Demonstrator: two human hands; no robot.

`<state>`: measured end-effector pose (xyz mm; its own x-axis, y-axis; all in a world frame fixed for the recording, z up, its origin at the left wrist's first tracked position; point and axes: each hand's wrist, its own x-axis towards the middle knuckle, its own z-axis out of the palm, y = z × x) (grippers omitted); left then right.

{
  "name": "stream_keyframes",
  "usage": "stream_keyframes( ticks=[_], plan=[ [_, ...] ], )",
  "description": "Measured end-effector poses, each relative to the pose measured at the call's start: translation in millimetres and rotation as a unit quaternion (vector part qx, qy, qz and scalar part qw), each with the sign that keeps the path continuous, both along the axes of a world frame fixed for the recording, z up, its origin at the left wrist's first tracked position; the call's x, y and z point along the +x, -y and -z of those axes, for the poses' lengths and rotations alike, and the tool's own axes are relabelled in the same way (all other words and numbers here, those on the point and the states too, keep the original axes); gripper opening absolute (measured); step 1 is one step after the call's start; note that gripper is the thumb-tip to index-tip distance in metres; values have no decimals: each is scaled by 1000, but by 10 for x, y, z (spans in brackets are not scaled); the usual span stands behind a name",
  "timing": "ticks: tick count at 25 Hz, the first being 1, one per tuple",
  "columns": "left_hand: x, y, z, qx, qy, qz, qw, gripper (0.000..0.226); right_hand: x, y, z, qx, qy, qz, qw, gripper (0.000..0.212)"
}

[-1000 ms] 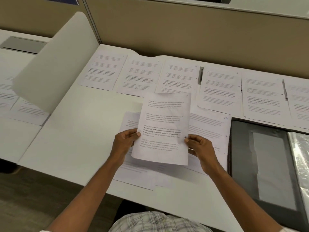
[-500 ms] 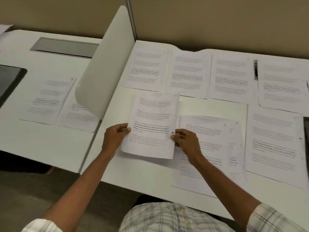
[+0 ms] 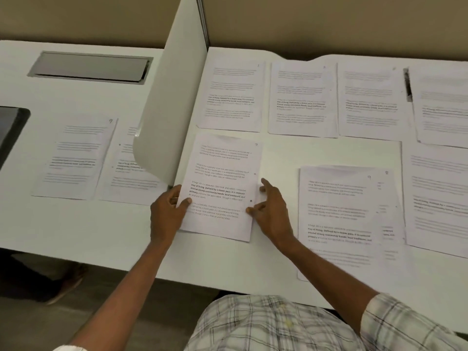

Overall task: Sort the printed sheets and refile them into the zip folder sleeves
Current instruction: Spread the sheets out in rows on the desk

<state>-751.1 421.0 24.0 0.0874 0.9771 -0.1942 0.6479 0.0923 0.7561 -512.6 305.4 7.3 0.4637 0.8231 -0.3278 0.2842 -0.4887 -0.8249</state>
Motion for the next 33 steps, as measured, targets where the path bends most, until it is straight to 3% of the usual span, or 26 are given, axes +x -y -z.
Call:
stream_keyframes(
  ticks=[4,6,9,16,19,23,26,30,33],
  plan=[
    [-49,99,138,44,-68,75,994,70,-81,-7,119,23,105,-86,991,77],
    [-12,172,172,93,-110,122,982,70,-106,-52,145,1,167,-144,975,71],
    [61,248,300,142,-105,196,965,61,-158,-131,103,-12,220,-196,956,65],
    [20,300,518,122,-121,256,951,66,-175,-152,108,-13,281,-220,934,63],
    [4,268,525,121,-105,247,956,65,-173,-138,70,-14,266,-221,938,61],
    [214,333,367,157,-53,214,963,52,151,56,-49,28,223,-116,967,48],
    [677,542,209,143,0,253,957,51,667,478,-88,59,214,16,975,39],
    [1418,1061,251,132,-1,401,907,66,1472,1231,-91,5,222,161,962,37],
    [1865,1376,354,137,-20,487,862,77,1948,1638,-17,-88,216,208,950,45]
  ],
)
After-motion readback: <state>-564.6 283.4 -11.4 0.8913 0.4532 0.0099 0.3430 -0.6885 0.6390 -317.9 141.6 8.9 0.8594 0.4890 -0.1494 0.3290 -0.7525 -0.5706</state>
